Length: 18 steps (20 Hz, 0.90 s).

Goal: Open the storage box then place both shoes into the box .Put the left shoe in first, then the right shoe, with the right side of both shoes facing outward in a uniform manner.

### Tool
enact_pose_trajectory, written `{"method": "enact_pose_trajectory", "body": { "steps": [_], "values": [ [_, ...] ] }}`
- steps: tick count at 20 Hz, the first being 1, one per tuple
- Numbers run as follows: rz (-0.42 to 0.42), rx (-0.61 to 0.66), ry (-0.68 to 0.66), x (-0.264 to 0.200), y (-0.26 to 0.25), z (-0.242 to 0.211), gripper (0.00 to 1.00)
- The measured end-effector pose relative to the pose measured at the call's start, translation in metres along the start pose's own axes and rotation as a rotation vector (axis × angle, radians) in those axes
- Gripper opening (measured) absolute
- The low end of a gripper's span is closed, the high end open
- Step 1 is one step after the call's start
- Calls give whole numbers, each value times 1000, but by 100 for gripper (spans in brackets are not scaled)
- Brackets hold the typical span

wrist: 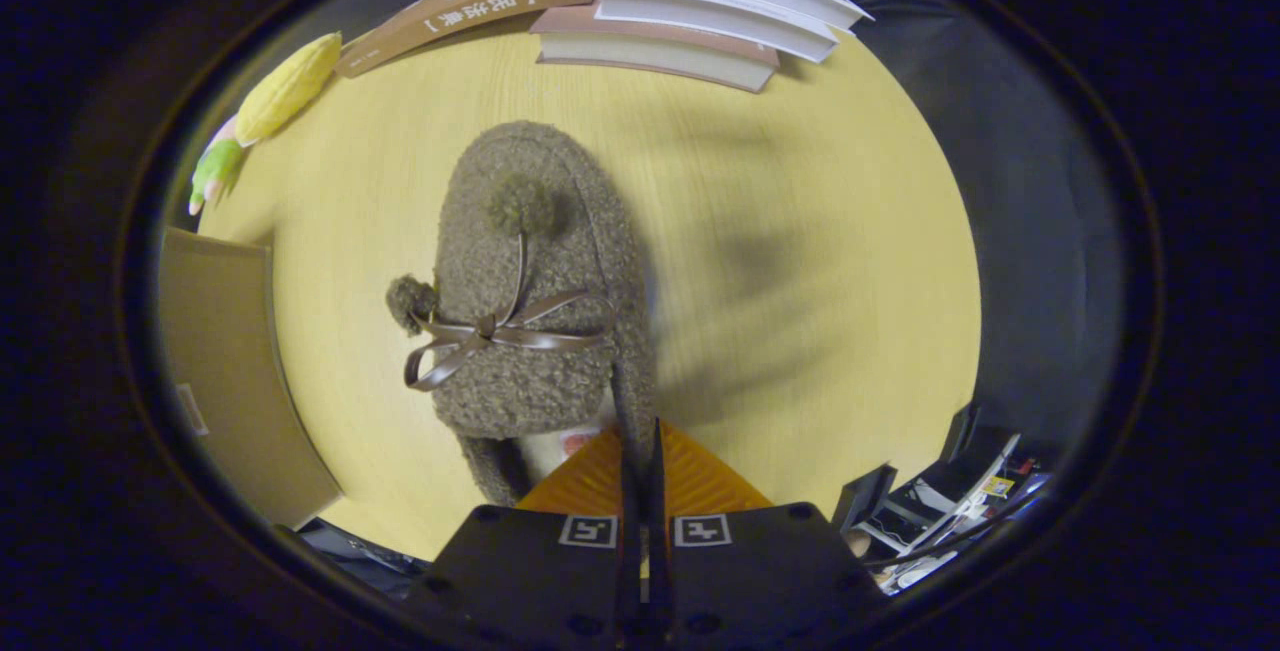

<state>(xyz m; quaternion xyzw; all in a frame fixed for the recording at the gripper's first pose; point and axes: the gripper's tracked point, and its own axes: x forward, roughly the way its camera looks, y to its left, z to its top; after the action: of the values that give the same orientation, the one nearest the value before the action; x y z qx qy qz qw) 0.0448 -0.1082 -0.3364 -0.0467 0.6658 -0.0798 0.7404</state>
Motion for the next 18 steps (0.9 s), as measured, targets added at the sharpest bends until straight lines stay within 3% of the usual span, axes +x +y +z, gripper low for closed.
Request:
{"method": "enact_pose_trajectory", "body": {
  "steps": [5,8,11,18],
  "values": [
    [-43,4,-11,-10,0,-4,5],
    [-134,-25,0,-32,-10,-16,5],
    [-213,-35,-6,-63,-16,-26,4],
    [-268,50,-125,-160,9,-22,4]
  ]
}}
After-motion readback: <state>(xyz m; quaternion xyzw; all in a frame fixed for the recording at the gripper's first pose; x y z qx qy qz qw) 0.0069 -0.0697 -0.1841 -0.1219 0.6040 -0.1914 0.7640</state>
